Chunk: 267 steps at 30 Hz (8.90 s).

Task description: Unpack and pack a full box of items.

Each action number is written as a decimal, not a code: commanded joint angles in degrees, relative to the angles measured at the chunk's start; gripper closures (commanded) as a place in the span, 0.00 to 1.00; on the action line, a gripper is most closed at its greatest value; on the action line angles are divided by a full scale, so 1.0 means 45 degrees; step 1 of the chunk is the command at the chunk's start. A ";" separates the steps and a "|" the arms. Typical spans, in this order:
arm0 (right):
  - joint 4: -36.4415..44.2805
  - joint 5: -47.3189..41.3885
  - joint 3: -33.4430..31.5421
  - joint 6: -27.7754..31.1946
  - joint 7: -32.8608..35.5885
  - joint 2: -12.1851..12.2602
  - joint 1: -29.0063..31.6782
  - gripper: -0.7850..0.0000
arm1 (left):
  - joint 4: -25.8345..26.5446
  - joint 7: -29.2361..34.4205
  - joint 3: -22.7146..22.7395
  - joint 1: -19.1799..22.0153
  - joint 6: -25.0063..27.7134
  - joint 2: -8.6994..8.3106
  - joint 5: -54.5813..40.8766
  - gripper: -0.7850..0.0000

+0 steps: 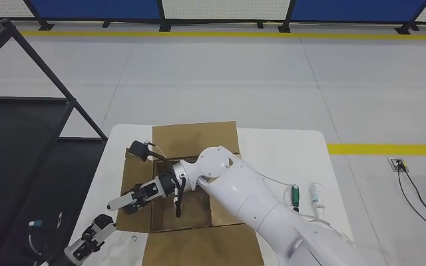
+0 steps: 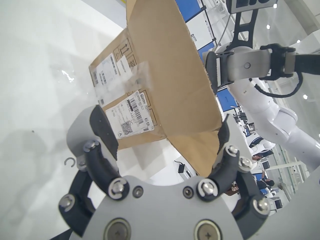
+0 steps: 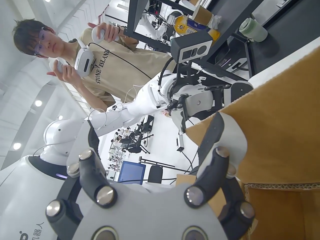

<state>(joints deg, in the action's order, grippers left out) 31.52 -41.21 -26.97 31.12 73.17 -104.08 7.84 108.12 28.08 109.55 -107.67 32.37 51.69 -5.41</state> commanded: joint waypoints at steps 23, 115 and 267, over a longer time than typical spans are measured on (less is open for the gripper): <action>0.0333 0.4803 -0.2603 0.2175 -0.2211 0.2393 -0.0499 0.00 | -0.0455 0.0226 0.0371 -0.0066 -0.0326 0.0214 0.0039 0.00; 1.3539 2.3072 -1.0908 -0.8424 0.1433 0.8141 1.0828 0.33 | -0.0410 0.2683 0.0793 0.0915 -0.0283 0.0499 -0.1836 0.00; 1.3974 2.0637 -0.4322 -0.6937 -0.0416 0.4692 0.4194 0.55 | -0.0318 0.3053 0.1081 0.0526 0.1039 0.1127 -0.2482 0.00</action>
<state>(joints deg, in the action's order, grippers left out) 90.30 49.39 -44.11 0.73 70.86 -83.70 24.87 106.63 41.76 114.43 -105.39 36.85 56.76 -16.61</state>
